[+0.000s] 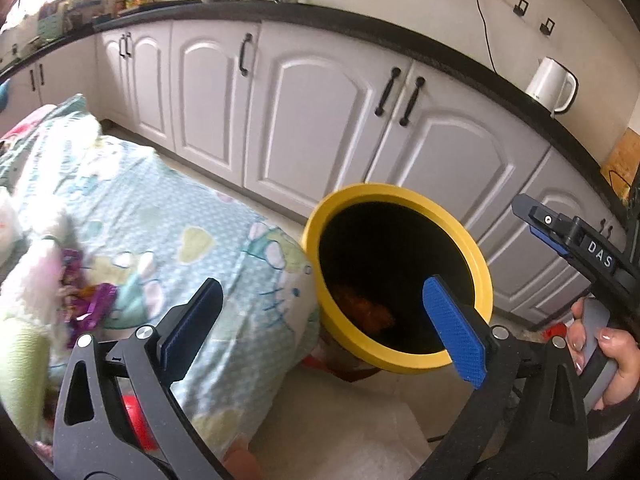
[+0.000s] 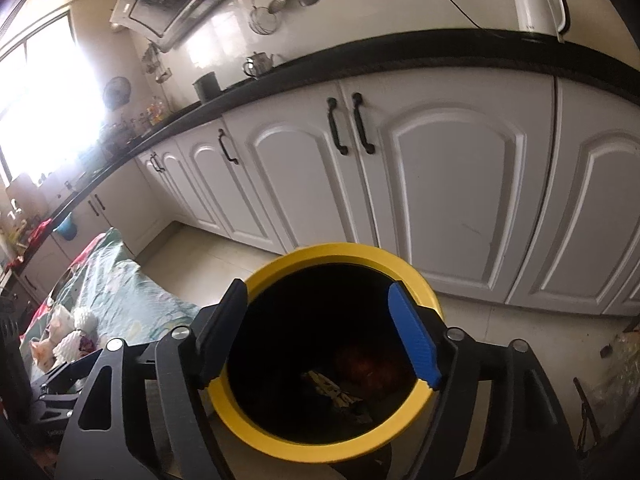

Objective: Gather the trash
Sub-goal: 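Move both open tools back toward the remaining trash on the quilt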

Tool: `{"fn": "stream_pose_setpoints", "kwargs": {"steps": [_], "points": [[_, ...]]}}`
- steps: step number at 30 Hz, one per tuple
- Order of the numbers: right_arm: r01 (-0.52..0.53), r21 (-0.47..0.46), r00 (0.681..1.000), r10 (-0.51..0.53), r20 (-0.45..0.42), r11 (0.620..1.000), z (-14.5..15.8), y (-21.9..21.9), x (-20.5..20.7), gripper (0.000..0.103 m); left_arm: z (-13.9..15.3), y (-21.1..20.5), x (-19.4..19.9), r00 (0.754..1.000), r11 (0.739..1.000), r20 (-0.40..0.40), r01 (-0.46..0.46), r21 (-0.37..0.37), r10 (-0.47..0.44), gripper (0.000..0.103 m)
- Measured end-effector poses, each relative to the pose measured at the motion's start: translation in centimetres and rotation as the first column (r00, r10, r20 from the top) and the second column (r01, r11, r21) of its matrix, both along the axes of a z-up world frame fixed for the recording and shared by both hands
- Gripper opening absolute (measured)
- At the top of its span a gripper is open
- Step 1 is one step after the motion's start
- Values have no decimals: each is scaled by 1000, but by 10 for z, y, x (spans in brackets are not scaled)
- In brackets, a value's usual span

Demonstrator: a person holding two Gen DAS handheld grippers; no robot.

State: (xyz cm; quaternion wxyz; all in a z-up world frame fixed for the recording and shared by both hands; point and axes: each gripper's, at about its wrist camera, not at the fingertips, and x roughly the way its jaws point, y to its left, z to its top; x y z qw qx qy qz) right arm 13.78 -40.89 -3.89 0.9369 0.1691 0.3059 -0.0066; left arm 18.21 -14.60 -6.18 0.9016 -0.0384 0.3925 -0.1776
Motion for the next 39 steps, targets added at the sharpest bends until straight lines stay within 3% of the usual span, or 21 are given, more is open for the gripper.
{"fn": "stream_pose_setpoints", "kwargs": {"steps": [18, 39], "points": [[-148, -13, 988, 148, 51, 989, 29, 59, -10, 72, 35, 58, -26, 983, 991, 125, -136, 4, 134, 92], [-333, -58, 939, 336, 73, 941, 43, 136, -23, 72, 58, 118, -45, 934, 960, 232, -281, 7, 272, 92]]}}
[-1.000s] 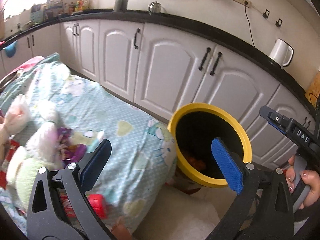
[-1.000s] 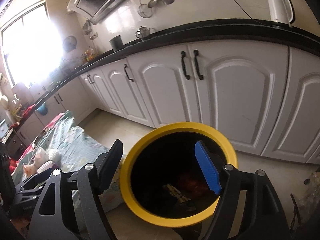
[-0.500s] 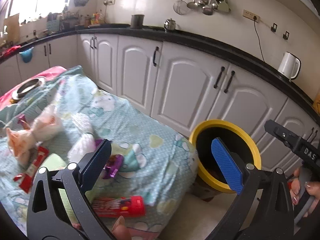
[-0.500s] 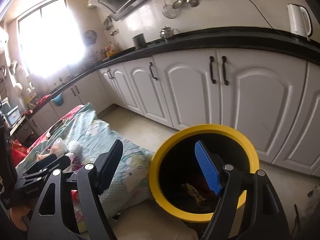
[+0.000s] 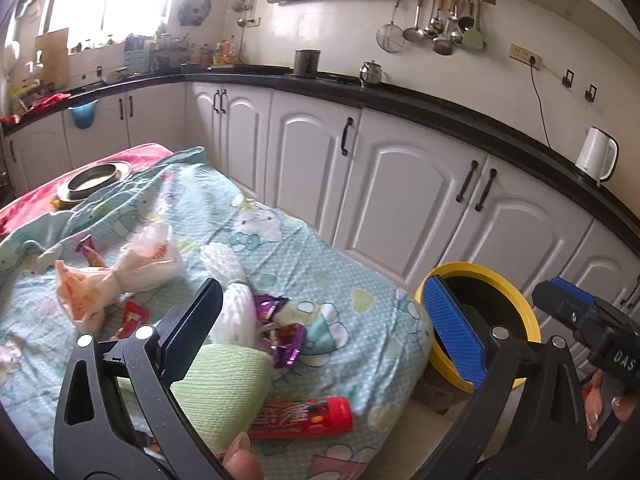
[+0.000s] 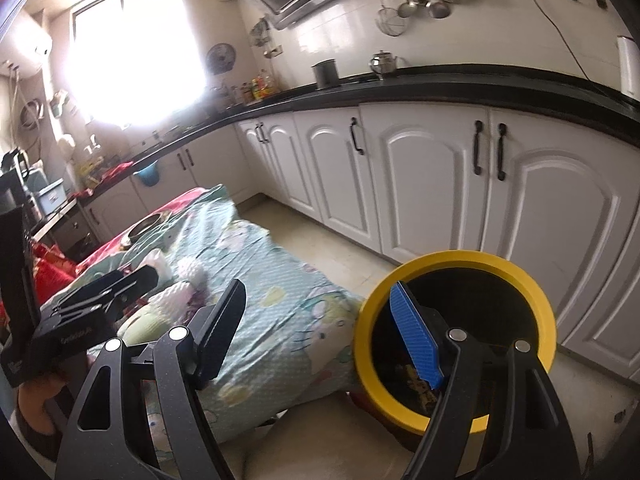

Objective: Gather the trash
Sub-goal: 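Move both open tools back toward the remaining trash on the quilt, then grasp the white plastic bag with the left tool while the right tool grasps the green sponge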

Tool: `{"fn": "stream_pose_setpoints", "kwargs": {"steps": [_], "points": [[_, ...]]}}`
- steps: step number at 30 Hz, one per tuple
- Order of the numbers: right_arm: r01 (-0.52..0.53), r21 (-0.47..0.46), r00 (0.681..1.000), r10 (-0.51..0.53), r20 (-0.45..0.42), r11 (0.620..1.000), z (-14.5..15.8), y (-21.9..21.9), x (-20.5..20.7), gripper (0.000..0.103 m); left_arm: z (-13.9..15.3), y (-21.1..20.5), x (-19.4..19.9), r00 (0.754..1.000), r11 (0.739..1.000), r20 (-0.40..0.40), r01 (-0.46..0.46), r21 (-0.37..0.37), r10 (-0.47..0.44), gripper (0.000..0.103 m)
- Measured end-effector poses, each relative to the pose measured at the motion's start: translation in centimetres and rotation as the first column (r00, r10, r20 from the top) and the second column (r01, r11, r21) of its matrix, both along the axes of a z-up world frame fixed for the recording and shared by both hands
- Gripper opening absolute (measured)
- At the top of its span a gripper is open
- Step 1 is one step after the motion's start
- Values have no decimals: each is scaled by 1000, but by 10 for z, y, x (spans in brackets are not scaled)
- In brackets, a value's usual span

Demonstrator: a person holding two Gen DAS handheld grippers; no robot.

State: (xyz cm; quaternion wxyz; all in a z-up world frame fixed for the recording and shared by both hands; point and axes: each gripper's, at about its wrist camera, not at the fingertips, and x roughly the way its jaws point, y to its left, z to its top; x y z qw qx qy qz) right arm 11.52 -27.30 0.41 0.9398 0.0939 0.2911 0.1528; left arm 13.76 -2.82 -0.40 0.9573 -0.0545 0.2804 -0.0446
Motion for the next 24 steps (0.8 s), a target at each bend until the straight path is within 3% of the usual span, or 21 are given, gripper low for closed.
{"fn": "stream_pose_setpoints", "kwargs": {"steps": [12, 24], "points": [[-135, -17, 991, 135, -18, 991, 0, 57, -5, 73, 2, 46, -3, 994, 994, 17, -105, -20, 105, 92], [-294, 13, 950, 293, -104, 956, -13, 124, -2, 73, -4, 113, -7, 969, 966, 2, -247, -72, 248, 92]]}}
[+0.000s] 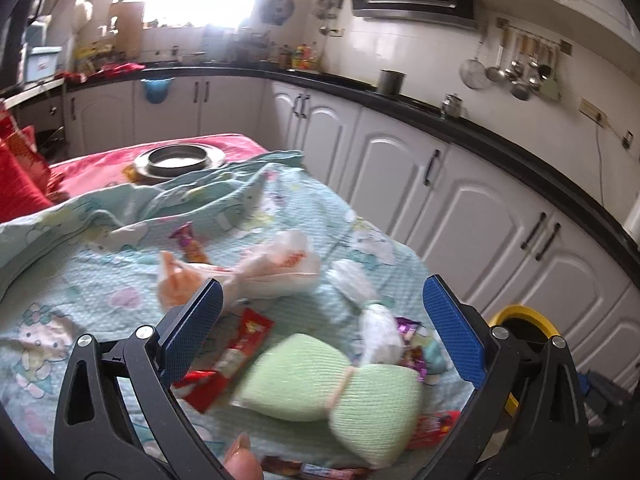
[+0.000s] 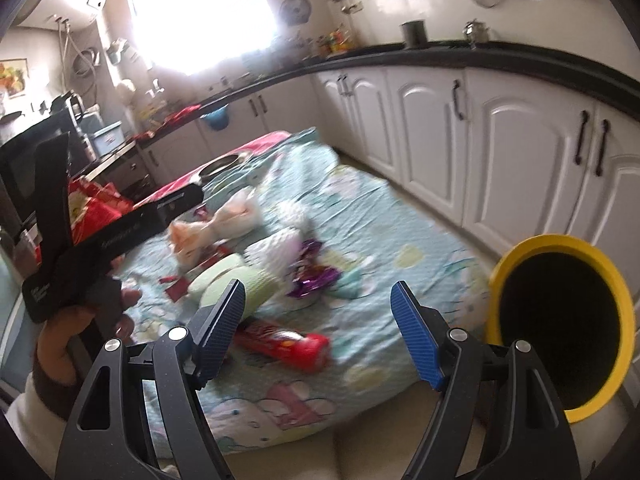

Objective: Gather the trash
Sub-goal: 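Grasp the white plastic bag with the left tool while the right tool grasps the green sponge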

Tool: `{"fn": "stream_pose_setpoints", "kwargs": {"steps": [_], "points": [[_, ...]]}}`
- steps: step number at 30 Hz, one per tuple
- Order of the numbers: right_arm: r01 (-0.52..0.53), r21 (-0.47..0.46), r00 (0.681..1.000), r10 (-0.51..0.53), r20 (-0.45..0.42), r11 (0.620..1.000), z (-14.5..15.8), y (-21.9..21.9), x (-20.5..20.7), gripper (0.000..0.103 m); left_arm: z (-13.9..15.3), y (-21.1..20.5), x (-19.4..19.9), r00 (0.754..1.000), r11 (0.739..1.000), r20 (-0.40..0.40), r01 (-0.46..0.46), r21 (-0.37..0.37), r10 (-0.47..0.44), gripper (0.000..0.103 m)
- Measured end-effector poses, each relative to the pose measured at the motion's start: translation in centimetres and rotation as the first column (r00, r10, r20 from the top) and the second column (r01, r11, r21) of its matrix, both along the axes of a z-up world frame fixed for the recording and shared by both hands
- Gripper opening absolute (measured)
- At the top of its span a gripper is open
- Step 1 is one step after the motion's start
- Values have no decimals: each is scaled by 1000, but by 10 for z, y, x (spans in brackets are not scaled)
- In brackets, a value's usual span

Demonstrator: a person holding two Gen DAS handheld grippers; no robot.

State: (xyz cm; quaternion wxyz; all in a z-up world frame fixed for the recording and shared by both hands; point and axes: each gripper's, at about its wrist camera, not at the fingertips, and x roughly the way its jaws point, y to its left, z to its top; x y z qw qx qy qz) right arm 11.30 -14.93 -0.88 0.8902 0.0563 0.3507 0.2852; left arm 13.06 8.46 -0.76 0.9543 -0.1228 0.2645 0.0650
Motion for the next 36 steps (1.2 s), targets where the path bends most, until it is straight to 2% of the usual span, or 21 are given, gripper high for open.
{"fn": "stream_pose_setpoints", "kwargs": {"steps": [10, 18, 19, 20, 27, 29, 33, 36], "points": [[-93, 14, 992, 94, -89, 996, -14, 50, 13, 73, -14, 54, -6, 994, 994, -29, -108, -34, 107, 92], [-90, 71, 970, 103, -219, 993, -35, 69, 38, 73, -33, 98, -2, 981, 980, -95, -177, -89, 169, 92], [-86, 82, 965, 103, -239, 993, -38, 69, 41, 76, -37, 104, -1, 980, 978, -108, -181, -105, 170, 92], [-81, 94, 961, 103, -257, 992, -40, 69, 43, 80, -40, 108, 1, 979, 976, -117, -181, -119, 167, 92], [-84, 132, 940, 122, -318, 988, -52, 74, 51, 81, -54, 124, 22, 981, 975, -164, -135, -177, 106, 92], [-87, 133, 938, 126, -323, 987, -54, 76, 53, 81, -62, 131, 31, 980, 963, -186, -121, -240, 76, 92], [-94, 139, 936, 135, -324, 986, -55, 78, 54, 81, -73, 136, 42, 976, 954, -214, -106, -281, 45, 92], [-98, 141, 935, 140, -325, 985, -55, 76, 54, 73, -76, 136, 45, 975, 949, -220, -88, -302, 21, 92]]}}
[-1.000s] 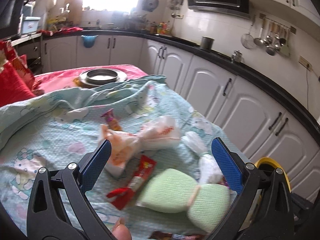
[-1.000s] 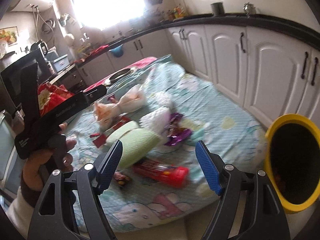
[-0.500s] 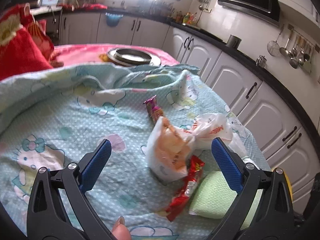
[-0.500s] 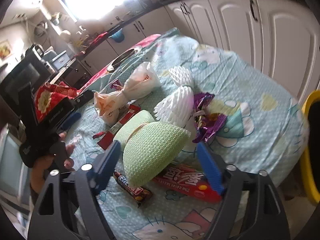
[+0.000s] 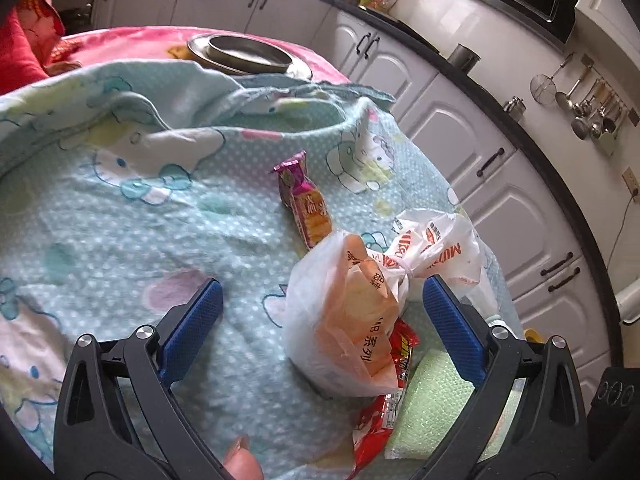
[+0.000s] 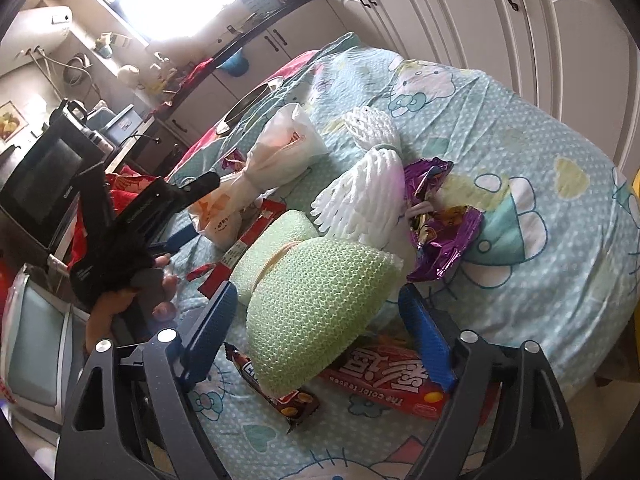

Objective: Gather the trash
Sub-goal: 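Grasp the white plastic bag with the left tool while the right tool grasps the green sponge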

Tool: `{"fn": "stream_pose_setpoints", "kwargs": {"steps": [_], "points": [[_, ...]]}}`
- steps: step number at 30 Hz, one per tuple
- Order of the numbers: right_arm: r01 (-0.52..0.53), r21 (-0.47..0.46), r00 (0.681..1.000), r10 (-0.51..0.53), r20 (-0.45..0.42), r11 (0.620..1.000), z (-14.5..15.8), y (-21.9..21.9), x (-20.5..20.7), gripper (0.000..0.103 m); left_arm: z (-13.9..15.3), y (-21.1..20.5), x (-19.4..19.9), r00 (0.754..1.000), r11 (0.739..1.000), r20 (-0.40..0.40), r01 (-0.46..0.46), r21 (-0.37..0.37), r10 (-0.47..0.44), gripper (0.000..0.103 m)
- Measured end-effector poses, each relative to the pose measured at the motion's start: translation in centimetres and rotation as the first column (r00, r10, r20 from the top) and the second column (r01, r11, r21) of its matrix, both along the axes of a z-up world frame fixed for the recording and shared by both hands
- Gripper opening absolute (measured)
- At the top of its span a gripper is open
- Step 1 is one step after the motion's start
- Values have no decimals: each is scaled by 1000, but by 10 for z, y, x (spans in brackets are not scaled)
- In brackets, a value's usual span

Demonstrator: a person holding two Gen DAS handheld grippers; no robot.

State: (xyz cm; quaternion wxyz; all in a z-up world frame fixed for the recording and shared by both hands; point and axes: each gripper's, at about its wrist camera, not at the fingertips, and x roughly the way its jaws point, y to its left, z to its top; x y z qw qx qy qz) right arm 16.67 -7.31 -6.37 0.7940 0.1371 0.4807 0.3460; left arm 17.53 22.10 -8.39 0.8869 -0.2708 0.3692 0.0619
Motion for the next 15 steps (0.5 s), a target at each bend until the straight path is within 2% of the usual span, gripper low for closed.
{"fn": "stream_pose_setpoints", "kwargs": {"steps": [1, 2, 4, 6, 8, 9, 11, 13, 15], "points": [[-8, 1, 1000, 8, -3, 1000, 0, 0, 0, 66, -1, -1, 0, 1000, 1000, 1, 9, -2, -9, 91], [-13, 4, 1000, 13, -4, 1000, 0, 1, 0, 61, -1, -3, 1, 1000, 1000, 3, 15, -5, -15, 86], [-19, 8, 1000, 19, 5, 1000, 3, 2, -2, 55, -2, -4, 1, 1000, 1000, 4, 24, -13, -24, 79], [-25, 10, 999, 24, 23, 1000, 8, 1, -5, 49, -4, -5, 1, 1000, 999, 1, 28, -19, -28, 63], [-32, 11, 998, 32, 48, 999, 15, 1, -8, 41, -4, -6, 0, 999, 999, 4, 33, -24, -33, 58], [-36, 11, 998, 36, 57, 999, 18, 2, -10, 40, -4, -7, -1, 999, 999, 7, 38, -28, -38, 51], [-47, 8, 995, 46, 85, 999, 24, 2, -15, 36, -3, -10, -4, 999, 999, 13, 46, -22, -46, 49], [-61, -1, 991, 61, 116, 998, 30, 4, -21, 33, -1, -13, -6, 998, 999, 17, 53, -11, -53, 40], [-66, -2, 988, 65, 137, 998, 34, 4, -25, 33, 0, -13, -10, 998, 998, 21, 54, -18, -54, 36]]}}
